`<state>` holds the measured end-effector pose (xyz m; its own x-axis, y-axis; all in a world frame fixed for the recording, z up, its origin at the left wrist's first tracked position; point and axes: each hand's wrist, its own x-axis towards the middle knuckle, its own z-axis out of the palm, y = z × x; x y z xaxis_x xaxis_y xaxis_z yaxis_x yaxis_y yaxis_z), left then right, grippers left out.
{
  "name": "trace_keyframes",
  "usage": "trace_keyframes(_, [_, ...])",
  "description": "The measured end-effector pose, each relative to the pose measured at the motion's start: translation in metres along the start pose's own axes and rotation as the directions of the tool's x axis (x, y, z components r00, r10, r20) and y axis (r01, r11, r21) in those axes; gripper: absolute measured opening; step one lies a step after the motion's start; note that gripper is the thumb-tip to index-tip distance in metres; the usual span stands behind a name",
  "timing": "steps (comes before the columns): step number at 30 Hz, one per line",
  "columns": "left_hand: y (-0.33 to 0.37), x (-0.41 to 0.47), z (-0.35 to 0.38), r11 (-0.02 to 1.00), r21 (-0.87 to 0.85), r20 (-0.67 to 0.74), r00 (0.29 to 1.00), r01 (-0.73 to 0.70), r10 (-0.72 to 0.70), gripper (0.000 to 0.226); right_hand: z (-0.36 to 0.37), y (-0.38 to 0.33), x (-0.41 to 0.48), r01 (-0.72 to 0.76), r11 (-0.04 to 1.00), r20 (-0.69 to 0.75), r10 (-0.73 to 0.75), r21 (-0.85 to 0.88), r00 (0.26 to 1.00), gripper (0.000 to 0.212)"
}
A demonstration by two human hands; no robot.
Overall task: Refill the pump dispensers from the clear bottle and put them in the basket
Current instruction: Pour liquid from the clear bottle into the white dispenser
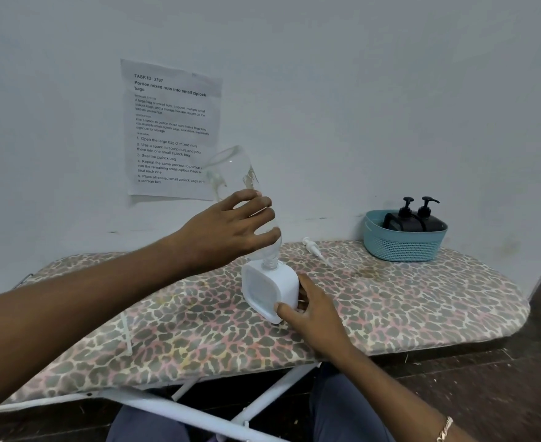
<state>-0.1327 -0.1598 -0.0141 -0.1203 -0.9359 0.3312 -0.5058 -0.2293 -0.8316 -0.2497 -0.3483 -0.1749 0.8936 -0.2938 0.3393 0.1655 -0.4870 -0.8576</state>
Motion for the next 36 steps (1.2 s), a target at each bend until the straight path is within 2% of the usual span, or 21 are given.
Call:
trace_keyframes(7, [-0.004, 0.006, 0.001, 0.998, 0.026, -0.020, 0.998, -0.056, 0.056, 0.053, 0.000, 0.000, 0.000, -0.003, 1.000, 0.002, 0.003, 0.005, 1.000, 0.062])
trace_keyframes(13, [-0.003, 0.007, 0.002, 0.998, 0.027, -0.006, 0.999, -0.052, 0.052, 0.053, 0.000, -0.001, 0.000, -0.008, 1.000, -0.004, 0.008, 0.020, 1.000, 0.057])
trace_keyframes(17, [0.000, 0.000, 0.003, 0.999, 0.009, 0.024, 0.999, 0.032, -0.032, 0.062, 0.000, 0.000, 0.000, -0.008, 1.000, -0.005, 0.008, 0.022, 1.000, 0.058])
trace_keyframes(21, [0.009, -0.011, 0.008, 0.990, -0.015, -0.026, 0.990, 0.141, -0.141, 0.064, 0.001, 0.001, 0.000, -0.002, 1.000, -0.007, 0.002, 0.027, 1.000, 0.062])
trace_keyframes(26, [0.024, -0.024, 0.014, 0.937, -0.094, 0.024, 0.942, 0.337, -0.336, 0.079, 0.000, 0.001, 0.000, -0.002, 1.000, -0.007, 0.003, 0.021, 1.000, 0.058])
trace_keyframes(30, [0.036, -0.036, 0.025, 0.832, -0.219, 0.118, 0.860, 0.510, -0.496, 0.079, 0.000, 0.001, 0.000, -0.002, 1.000, -0.009, 0.002, 0.017, 1.000, 0.057])
trace_keyframes(33, [0.041, -0.048, 0.037, 0.692, -0.333, 0.216, 0.767, 0.640, -0.605, 0.076, 0.000, 0.002, 0.000, 0.001, 1.000, -0.011, 0.000, 0.012, 1.000, 0.058])
trace_keyframes(35, [0.041, -0.055, 0.044, 0.531, -0.433, 0.288, 0.670, 0.728, -0.684, 0.071, 0.000, 0.003, 0.000, 0.002, 1.000, -0.011, -0.002, 0.006, 1.000, 0.057])
trace_keyframes(36, [0.041, -0.058, 0.047, 0.398, -0.506, 0.334, 0.600, 0.765, -0.727, 0.069, 0.000, 0.003, 0.000, 0.002, 1.000, -0.012, -0.002, 0.005, 1.000, 0.056])
